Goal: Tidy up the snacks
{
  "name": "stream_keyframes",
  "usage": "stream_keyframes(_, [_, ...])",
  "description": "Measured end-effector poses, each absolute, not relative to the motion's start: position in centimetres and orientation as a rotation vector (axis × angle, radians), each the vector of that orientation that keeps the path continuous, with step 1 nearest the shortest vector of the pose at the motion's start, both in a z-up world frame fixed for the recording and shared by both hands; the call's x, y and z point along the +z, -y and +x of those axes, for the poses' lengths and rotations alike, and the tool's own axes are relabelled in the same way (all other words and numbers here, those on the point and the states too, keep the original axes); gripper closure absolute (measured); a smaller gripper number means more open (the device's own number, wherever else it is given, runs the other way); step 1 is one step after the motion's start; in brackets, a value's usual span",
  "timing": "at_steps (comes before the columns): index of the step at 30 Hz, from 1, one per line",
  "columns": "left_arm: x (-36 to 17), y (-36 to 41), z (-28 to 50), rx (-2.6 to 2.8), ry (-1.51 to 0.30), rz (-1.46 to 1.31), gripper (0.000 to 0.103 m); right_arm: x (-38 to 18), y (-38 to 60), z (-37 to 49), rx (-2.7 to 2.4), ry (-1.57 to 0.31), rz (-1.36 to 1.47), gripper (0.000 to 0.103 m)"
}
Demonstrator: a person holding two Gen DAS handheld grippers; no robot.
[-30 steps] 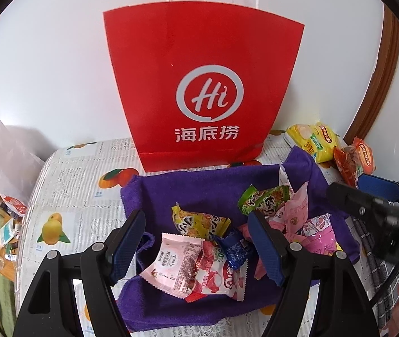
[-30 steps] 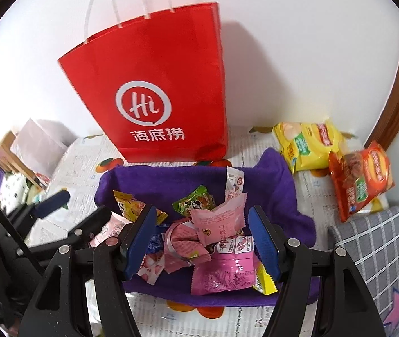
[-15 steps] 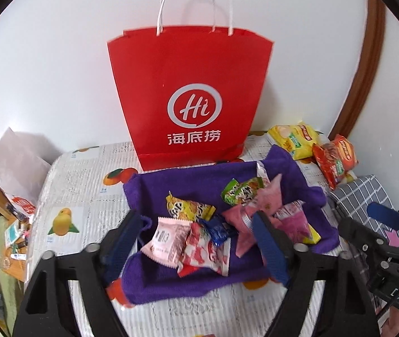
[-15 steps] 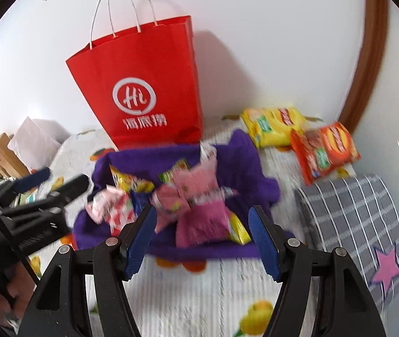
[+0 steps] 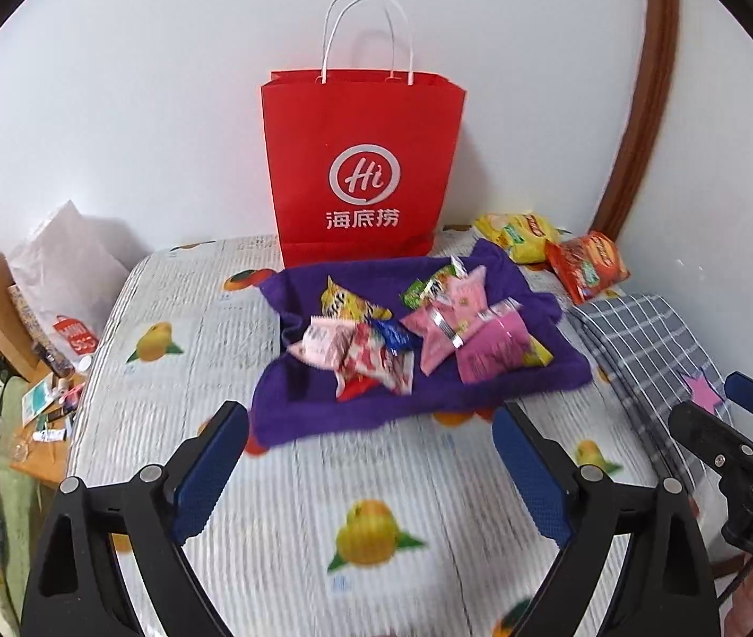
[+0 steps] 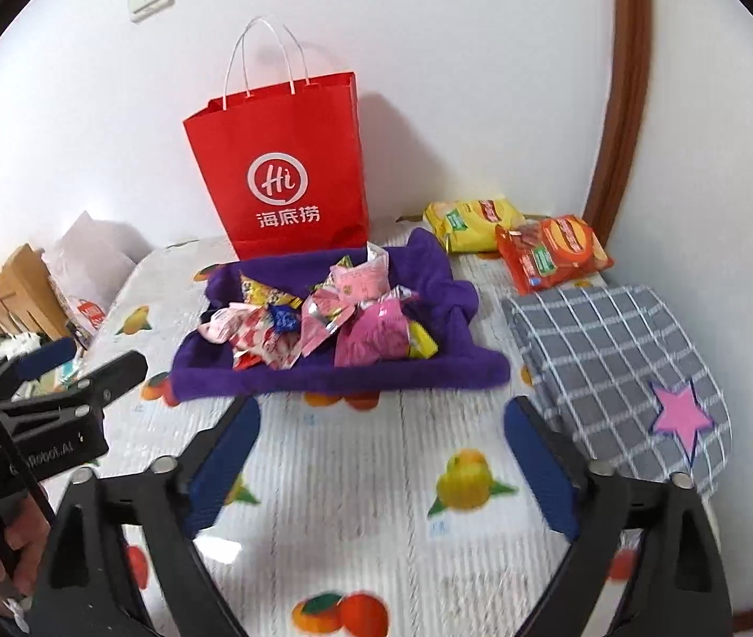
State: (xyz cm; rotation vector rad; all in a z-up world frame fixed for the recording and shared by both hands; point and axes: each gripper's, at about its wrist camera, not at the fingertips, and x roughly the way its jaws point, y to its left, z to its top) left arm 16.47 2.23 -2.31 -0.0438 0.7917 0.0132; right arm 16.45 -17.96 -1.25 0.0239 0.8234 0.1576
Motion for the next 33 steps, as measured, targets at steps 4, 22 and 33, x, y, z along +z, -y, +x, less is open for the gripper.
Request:
stream_keyframes(4, [-1.8,-1.5,12.6,0.024,-0.758,-0.029,0.005,-1.2,18.7,12.8,0.175,-0.814,0.053,0.006])
stream_keyframes(22, [-1.3,2.4,2.3,0.043,-0.698,-0.007,0.0,0.0,21.6,1.5,0.1,-0.732,0.035,0.004])
stream_keyframes(33, [-0.2,2.8,0.6,0.037,-0.664,-0.005,0.0,0.7,21.3,-0.3,0.097,-0.707,0.01,0.004])
